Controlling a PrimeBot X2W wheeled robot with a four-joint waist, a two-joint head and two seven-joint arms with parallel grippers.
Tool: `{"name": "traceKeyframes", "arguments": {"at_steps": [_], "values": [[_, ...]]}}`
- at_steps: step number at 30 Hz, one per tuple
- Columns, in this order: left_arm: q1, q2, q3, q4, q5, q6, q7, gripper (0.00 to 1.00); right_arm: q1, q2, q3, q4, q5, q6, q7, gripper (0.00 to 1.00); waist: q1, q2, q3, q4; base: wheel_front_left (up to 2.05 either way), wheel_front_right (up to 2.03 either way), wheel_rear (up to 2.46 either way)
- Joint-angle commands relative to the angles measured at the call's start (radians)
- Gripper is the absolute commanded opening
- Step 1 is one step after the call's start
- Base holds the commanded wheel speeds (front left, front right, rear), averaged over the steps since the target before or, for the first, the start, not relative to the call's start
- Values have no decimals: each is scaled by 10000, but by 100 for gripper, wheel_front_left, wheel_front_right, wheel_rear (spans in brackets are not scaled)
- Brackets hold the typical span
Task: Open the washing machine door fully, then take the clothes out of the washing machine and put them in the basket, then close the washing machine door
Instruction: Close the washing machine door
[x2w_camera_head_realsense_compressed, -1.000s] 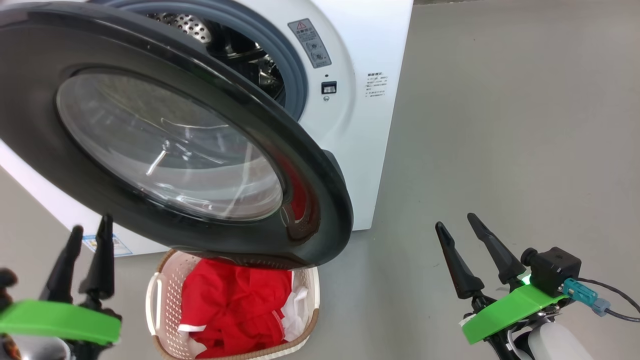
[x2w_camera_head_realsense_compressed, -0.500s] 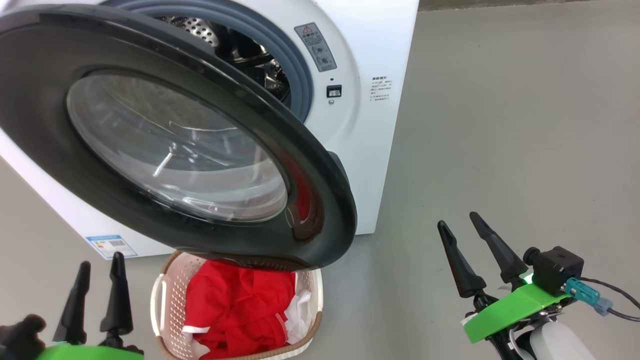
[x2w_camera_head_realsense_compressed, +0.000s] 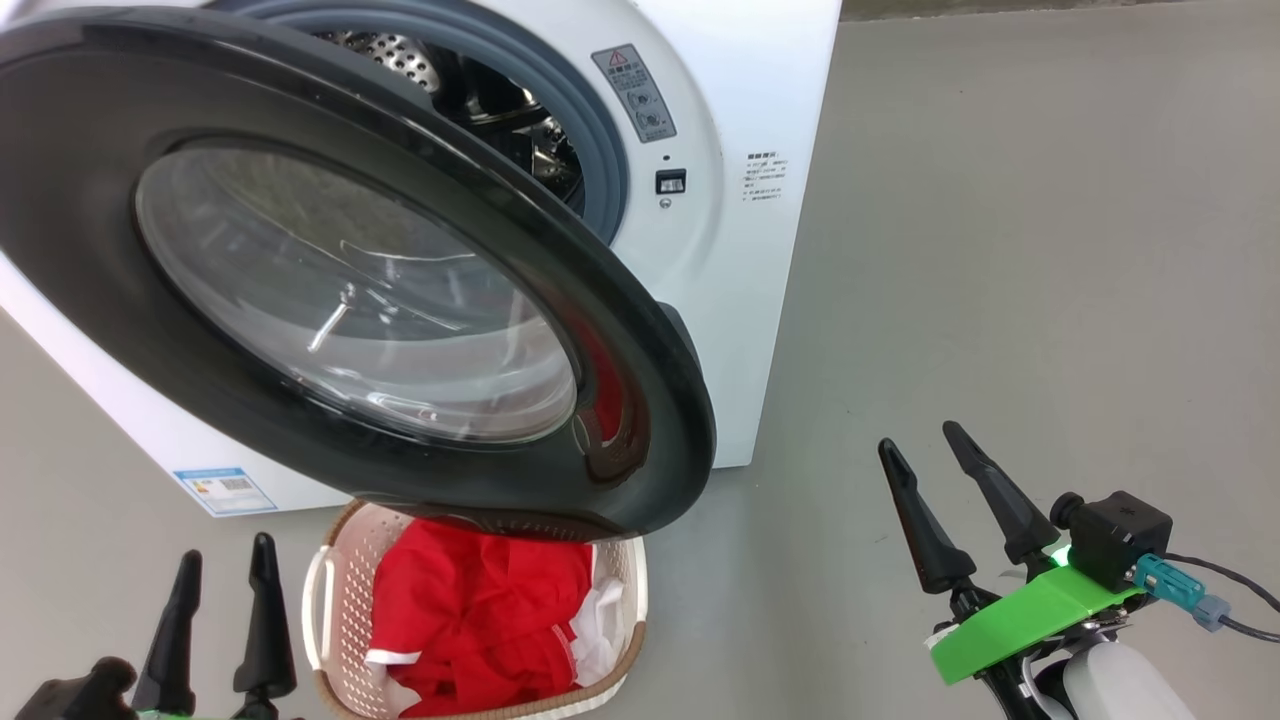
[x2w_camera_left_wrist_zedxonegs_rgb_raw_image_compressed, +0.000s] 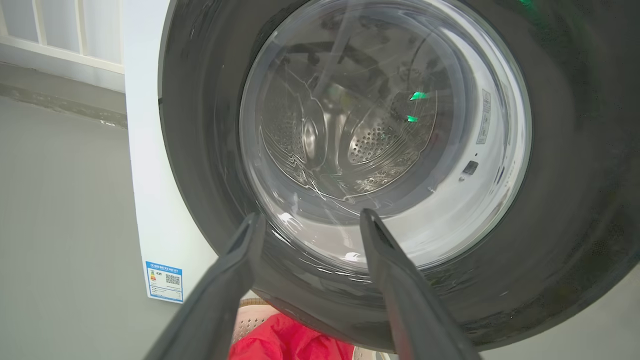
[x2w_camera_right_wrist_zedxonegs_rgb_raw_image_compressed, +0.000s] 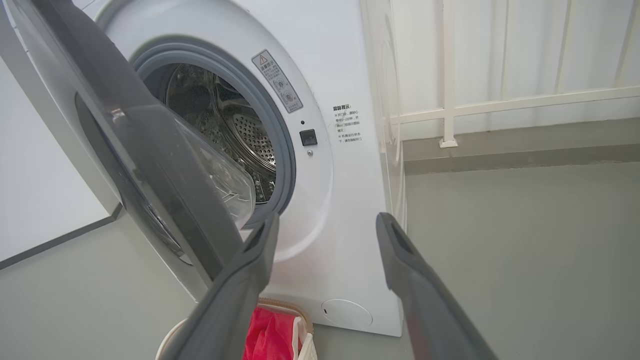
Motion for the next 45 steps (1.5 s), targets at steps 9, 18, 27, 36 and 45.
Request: {"name": "traceKeyframes", "arguments": {"at_steps": [9,18,27,36,45], "values": [[-184,-183,651,-176,773,-284,-120,100,-300,-57,194,-242,63,16,-48,100,0,-1,16,6,0,0,0],[-161,-323,773,-95,1073,-434,-121,100,-246,-31,228,-241,54,16,-48,100,0,-1,-26,-10,0,0,0],[-131,-441,855,-80,1279,-543,-121,100,-214,-66,241,-270,55,16,-48,100,0,-1,-37,25,0,0,0],[-116,-528,918,-25,1321,-624,-122,100,-228,-70,266,-356,89,16,-48,100,0,-1,6,68,0,0,0],[-219,-602,930,22,1269,-704,-122,100,-497,-117,282,-723,46,16,-48,0,0,-1,87,191,0,0,0]]}}
